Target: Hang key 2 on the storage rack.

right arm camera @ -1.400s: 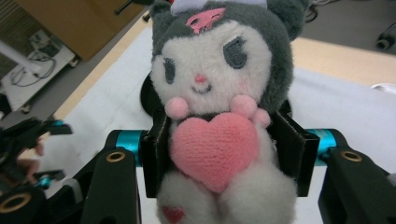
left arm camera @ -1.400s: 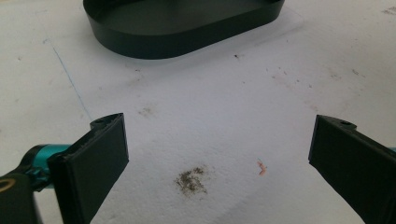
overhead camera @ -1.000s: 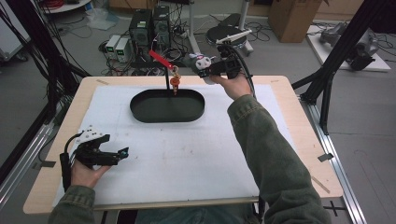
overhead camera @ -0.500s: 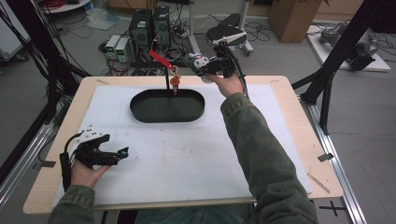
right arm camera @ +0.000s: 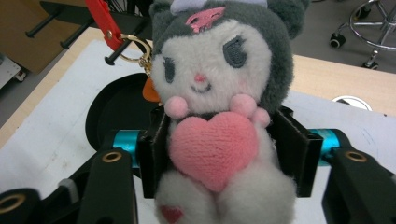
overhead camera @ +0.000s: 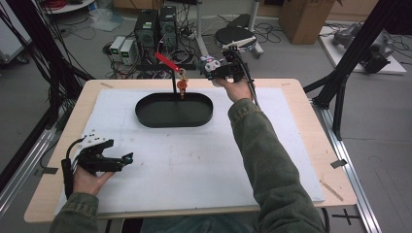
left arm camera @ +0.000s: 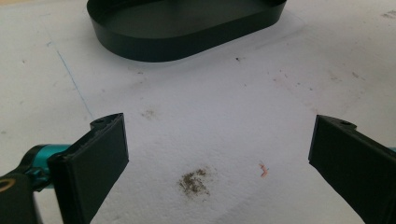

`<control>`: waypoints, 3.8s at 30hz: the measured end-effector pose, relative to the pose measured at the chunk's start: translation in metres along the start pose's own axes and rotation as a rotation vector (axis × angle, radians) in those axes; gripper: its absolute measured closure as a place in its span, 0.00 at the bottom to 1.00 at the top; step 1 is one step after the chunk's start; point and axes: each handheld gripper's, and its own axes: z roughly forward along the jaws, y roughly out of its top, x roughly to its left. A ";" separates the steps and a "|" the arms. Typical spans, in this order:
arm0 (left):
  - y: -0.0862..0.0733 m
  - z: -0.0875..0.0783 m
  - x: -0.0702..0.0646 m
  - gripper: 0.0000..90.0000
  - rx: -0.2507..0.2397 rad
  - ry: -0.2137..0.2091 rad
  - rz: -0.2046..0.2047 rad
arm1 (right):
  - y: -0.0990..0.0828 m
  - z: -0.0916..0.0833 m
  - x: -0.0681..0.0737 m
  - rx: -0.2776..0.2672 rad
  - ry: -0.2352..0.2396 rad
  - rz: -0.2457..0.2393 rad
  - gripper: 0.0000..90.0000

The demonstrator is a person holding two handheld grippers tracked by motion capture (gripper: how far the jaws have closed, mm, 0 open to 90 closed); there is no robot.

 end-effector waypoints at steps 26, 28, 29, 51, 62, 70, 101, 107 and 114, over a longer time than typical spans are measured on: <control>0.000 0.001 -0.001 0.06 0.010 0.001 0.006 | -0.053 -0.015 -0.008 0.015 -0.004 -0.170 0.01; 0.000 0.001 -0.001 0.06 0.011 0.003 0.007 | -0.058 -0.017 -0.010 -0.001 0.000 -0.170 0.01; 0.000 0.001 -0.001 0.06 0.011 0.003 0.006 | -0.060 -0.018 -0.011 0.001 -0.001 -0.171 0.01; 0.000 0.001 -0.003 0.06 0.011 0.001 0.008 | -0.111 -0.046 -0.014 -0.079 0.012 -0.207 0.01; -0.001 0.001 -0.003 0.06 0.015 -0.002 0.010 | -0.136 -0.052 -0.016 -0.095 0.014 -0.216 0.01; -0.001 0.002 -0.004 0.06 0.026 -0.001 0.011 | -0.154 -0.054 -0.027 -0.094 0.010 -0.207 0.01; -0.004 0.007 -0.005 0.06 0.084 -0.032 0.011 | -0.233 -0.076 -0.072 -0.214 -0.052 -0.168 0.01; -0.004 0.007 -0.006 0.06 0.082 -0.029 0.007 | -0.247 -0.079 -0.074 -0.238 -0.054 -0.179 0.01; -0.005 0.006 -0.007 0.06 0.082 -0.026 0.009 | -0.257 -0.079 -0.076 -0.244 -0.058 -0.192 0.01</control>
